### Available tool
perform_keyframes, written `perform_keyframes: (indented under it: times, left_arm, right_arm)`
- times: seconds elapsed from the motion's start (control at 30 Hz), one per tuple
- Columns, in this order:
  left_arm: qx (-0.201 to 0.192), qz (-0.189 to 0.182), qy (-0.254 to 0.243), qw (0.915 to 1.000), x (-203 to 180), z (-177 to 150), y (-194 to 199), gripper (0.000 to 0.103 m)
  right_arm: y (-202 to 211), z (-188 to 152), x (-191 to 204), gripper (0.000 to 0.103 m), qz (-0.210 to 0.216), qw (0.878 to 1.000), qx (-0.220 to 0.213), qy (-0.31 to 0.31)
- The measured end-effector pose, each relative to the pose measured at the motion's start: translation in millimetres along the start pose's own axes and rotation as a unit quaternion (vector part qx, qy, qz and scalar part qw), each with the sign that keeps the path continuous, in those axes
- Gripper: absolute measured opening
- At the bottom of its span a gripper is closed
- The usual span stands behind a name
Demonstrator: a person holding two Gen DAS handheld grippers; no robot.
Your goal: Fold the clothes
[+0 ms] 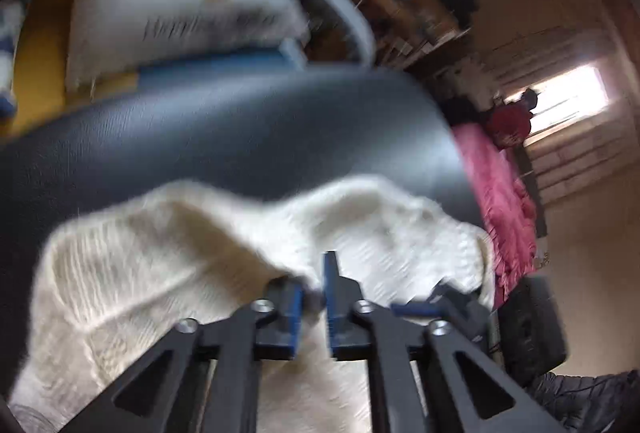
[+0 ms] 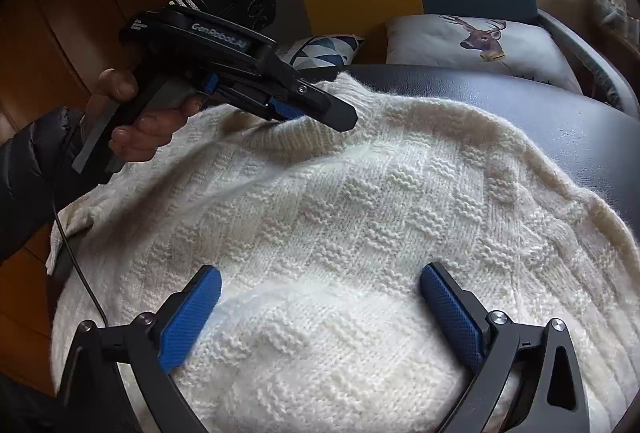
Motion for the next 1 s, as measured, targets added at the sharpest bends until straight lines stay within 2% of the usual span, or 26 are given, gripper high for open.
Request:
perform_keyframes:
  times: [0.03, 0.13, 0.27, 0.3, 0.47, 0.5, 0.6, 0.67, 0.77, 0.83, 0.93, 1.0]
  left_arm:
    - [-0.029, -0.01, -0.016, 0.9994, -12, 9, 10, 0.004]
    - [-0.05, 0.02, -0.02, 0.9984, -14, 24, 6, 0.003]
    - [-0.01, 0.119, 0.0, 0.9929, 30, 26, -34, 0.003]
    - [-0.024, 0.105, 0.014, 0.994, 38, 27, -36, 0.004]
    - [-0.026, 0.137, 0.015, 0.9901, 26, 25, -23, 0.006]
    - [-0.038, 0.137, 0.017, 0.9897, 21, 26, -14, 0.012]
    - [-0.096, 0.091, 0.052, 0.9898, 9, 21, 23, 0.02]
    - [-0.132, 0.087, 0.063, 0.9854, 4, 10, 51, 0.02]
    - [-0.155, 0.109, 0.06, 0.9801, 2, -21, 73, 0.02]
    - [-0.153, 0.124, 0.068, 0.9781, 7, -46, 79, 0.02]
    - [-0.144, 0.139, 0.092, 0.9755, 24, -74, 81, 0.02]
    - [-0.131, 0.156, 0.102, 0.9738, 40, -86, 78, 0.019]
  right_arm:
    - [0, 0, 0, 0.102, 0.0, 1.0, -0.001, -0.002]
    - [0, 0, -2, 0.102, 0.002, 1.0, -0.004, -0.008]
    - [-1, -3, -1, 0.102, -0.004, 1.0, -0.005, -0.016]
    - [-2, -3, 0, 0.102, -0.006, 1.0, -0.005, -0.014]
    - [-5, -4, 2, 0.102, -0.025, 1.0, 0.002, 0.0]
    - [-6, -4, 3, 0.102, -0.03, 1.0, 0.003, 0.004]
    - [-7, -4, 3, 0.102, -0.033, 0.999, 0.004, 0.007]
    - [-3, -2, 1, 0.102, -0.021, 1.0, 0.011, -0.002]
    - [6, 7, -2, 0.099, 0.011, 0.999, 0.018, -0.026]
    - [15, 26, -2, 0.099, 0.031, 0.999, 0.007, -0.039]
    - [5, 59, -12, 0.099, 0.016, 0.999, 0.001, -0.039]
    - [-12, 68, -27, 0.099, 0.012, 0.997, 0.024, -0.067]
Point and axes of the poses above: each gripper's, at about its wrist camera, not at the fingertips, and y roughly against the way its jaws point, x to its left, z to its top, the point moved 7 cm from there along -y, roughly the way its jaws point, and after that the axes turned 11 degrees about -z, right-handed, at the moved point
